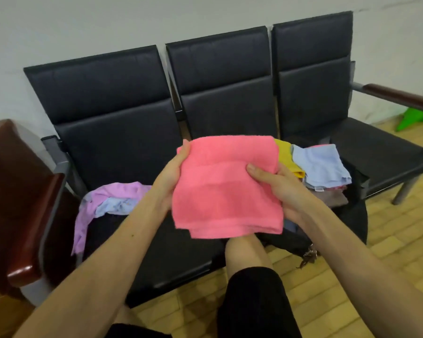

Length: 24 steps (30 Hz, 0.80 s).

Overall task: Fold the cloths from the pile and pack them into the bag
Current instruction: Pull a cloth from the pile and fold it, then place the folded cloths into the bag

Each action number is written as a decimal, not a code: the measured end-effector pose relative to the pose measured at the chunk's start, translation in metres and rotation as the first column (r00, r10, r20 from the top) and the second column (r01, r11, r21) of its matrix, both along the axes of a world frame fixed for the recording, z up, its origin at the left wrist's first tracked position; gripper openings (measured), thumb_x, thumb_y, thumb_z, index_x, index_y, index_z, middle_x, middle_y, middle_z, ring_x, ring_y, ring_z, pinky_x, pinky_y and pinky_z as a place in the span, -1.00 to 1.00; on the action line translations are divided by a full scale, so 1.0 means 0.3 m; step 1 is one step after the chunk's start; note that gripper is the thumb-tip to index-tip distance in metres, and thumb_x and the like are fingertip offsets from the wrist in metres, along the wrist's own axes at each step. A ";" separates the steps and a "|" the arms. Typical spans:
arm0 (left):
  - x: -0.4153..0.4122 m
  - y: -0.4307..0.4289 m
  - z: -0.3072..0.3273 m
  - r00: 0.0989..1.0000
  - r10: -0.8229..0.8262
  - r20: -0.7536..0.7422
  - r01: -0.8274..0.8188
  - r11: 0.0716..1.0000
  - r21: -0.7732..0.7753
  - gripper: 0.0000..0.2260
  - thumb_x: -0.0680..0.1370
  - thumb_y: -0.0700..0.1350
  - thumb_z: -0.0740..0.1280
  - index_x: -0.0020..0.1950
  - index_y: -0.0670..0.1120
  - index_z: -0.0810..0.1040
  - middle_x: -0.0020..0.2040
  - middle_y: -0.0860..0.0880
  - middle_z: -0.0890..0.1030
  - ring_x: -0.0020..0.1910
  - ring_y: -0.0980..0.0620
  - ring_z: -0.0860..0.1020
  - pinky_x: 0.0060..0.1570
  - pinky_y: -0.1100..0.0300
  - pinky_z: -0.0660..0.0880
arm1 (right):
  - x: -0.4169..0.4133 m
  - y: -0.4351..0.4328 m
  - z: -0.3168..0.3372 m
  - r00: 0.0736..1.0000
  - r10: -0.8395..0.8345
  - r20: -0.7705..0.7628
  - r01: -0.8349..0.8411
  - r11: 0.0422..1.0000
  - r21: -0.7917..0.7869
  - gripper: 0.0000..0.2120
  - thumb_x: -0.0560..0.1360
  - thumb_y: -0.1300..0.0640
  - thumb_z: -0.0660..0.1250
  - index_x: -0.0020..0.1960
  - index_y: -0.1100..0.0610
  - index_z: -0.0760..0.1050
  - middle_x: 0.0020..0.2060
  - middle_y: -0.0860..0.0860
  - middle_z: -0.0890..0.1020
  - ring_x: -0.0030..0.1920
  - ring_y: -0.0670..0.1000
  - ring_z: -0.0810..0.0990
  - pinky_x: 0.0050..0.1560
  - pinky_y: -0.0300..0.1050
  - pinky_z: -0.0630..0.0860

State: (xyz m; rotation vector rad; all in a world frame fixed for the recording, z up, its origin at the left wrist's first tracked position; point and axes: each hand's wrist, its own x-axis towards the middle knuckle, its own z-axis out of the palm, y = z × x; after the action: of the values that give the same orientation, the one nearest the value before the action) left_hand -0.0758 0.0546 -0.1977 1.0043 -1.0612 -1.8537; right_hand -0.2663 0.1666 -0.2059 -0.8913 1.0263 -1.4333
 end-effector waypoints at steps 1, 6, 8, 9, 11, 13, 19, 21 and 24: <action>-0.047 -0.004 -0.035 0.995 -0.035 -0.098 0.043 0.996 0.076 -0.53 0.57 0.25 0.23 0.10 -0.11 0.66 -0.03 -0.10 0.72 -0.08 -0.03 0.70 -0.02 0.05 0.60 | -0.034 -0.016 0.013 0.999 -0.029 -0.042 0.028 0.999 -0.016 -0.82 0.44 0.13 0.41 0.04 0.06 0.59 -0.16 -0.02 0.73 -0.14 -0.02 0.71 -0.17 -0.14 0.65; -0.253 -0.049 -0.196 0.941 -0.220 -0.256 0.262 0.955 0.142 -0.27 0.42 0.38 0.28 0.39 -0.11 0.52 0.34 -0.17 0.56 0.34 -0.17 0.51 0.40 -0.14 0.37 | -0.207 -0.130 0.042 0.964 -0.162 -0.210 0.156 0.987 -0.045 -0.86 0.53 0.09 0.39 0.06 0.10 0.60 -0.05 0.04 0.73 -0.01 0.02 0.70 0.01 -0.07 0.64; -0.321 -0.091 -0.239 0.935 -0.339 -0.108 0.346 0.936 0.059 -0.34 0.44 0.26 0.37 0.41 -0.10 0.48 0.33 -0.14 0.58 0.32 -0.12 0.53 0.35 -0.08 0.43 | -0.286 -0.185 0.040 0.946 -0.189 -0.263 0.187 0.982 -0.031 -0.82 0.55 0.08 0.38 0.10 0.12 0.58 -0.05 0.02 0.72 -0.03 -0.03 0.70 -0.04 -0.13 0.63; -0.348 -0.112 -0.257 0.928 -0.372 -0.025 0.373 0.928 0.017 -0.38 0.46 0.19 0.40 0.42 -0.11 0.47 0.31 -0.13 0.59 0.29 -0.11 0.55 0.31 -0.07 0.48 | -0.326 -0.211 0.034 0.937 -0.206 -0.282 0.206 0.978 -0.030 -0.84 0.56 0.08 0.37 0.09 0.11 0.58 -0.07 -0.01 0.72 -0.06 -0.06 0.70 -0.09 -0.20 0.63; -0.412 -0.172 -0.281 0.937 -0.330 0.111 0.338 0.940 -0.051 -0.48 0.52 0.06 0.43 0.41 -0.13 0.45 0.27 -0.12 0.62 0.26 -0.10 0.59 0.27 -0.10 0.52 | -0.411 -0.272 0.007 0.887 -0.260 -0.383 0.264 0.964 -0.042 -0.87 0.55 0.05 0.38 0.07 0.06 0.59 -0.08 -0.07 0.71 -0.07 -0.13 0.69 -0.13 -0.28 0.60; -0.480 -0.263 -0.300 0.954 -0.190 0.233 0.234 0.955 -0.180 -0.55 0.55 -0.03 0.44 0.39 -0.14 0.47 0.23 -0.10 0.64 0.21 -0.06 0.61 0.25 -0.10 0.54 | -0.505 -0.344 -0.056 0.790 -0.296 -0.537 0.315 0.947 -0.059 -0.91 0.56 0.04 0.38 0.04 0.02 0.59 -0.08 -0.11 0.69 -0.10 -0.18 0.66 -0.13 -0.33 0.56; -0.616 -0.516 -0.358 0.868 -0.082 0.490 0.297 0.877 -0.378 -0.59 0.47 -0.01 0.52 0.27 0.00 0.49 0.19 -0.01 0.62 0.15 0.03 0.61 0.19 -0.03 0.57 | -0.673 -0.517 -0.299 0.646 -0.325 -0.691 0.441 0.898 -0.011 -0.74 0.58 0.09 0.35 0.23 0.16 0.53 0.06 0.04 0.63 0.06 0.03 0.58 0.12 -0.07 0.48; -0.666 -0.582 -0.400 0.831 -0.068 0.552 0.326 0.864 -0.383 -0.63 0.45 0.00 0.52 0.19 0.04 0.49 0.16 0.01 0.63 0.15 0.00 0.61 0.21 -0.09 0.55 | -0.710 -0.572 -0.363 0.612 -0.326 -0.721 0.484 0.875 0.015 -0.67 0.58 0.07 0.35 0.29 0.19 0.50 0.12 0.10 0.63 0.11 0.09 0.58 0.12 -0.08 0.44; -0.728 -0.640 -0.453 0.773 -0.073 0.630 0.372 0.856 -0.358 -0.59 0.47 0.00 0.51 0.25 0.02 0.47 0.19 0.02 0.62 0.19 -0.03 0.58 0.25 -0.10 0.51 | -0.750 -0.627 -0.430 0.514 -0.304 -0.802 0.542 0.840 0.029 -0.62 0.58 0.05 0.34 0.33 0.20 0.46 0.16 0.19 0.62 0.17 0.23 0.56 0.17 0.02 0.45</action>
State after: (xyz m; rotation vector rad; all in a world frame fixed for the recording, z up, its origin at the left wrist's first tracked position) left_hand -0.2940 -0.1375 -0.3335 1.2286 -1.9882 -1.3420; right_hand -0.4913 -0.0215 -0.3350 -1.1194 2.2047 -1.2202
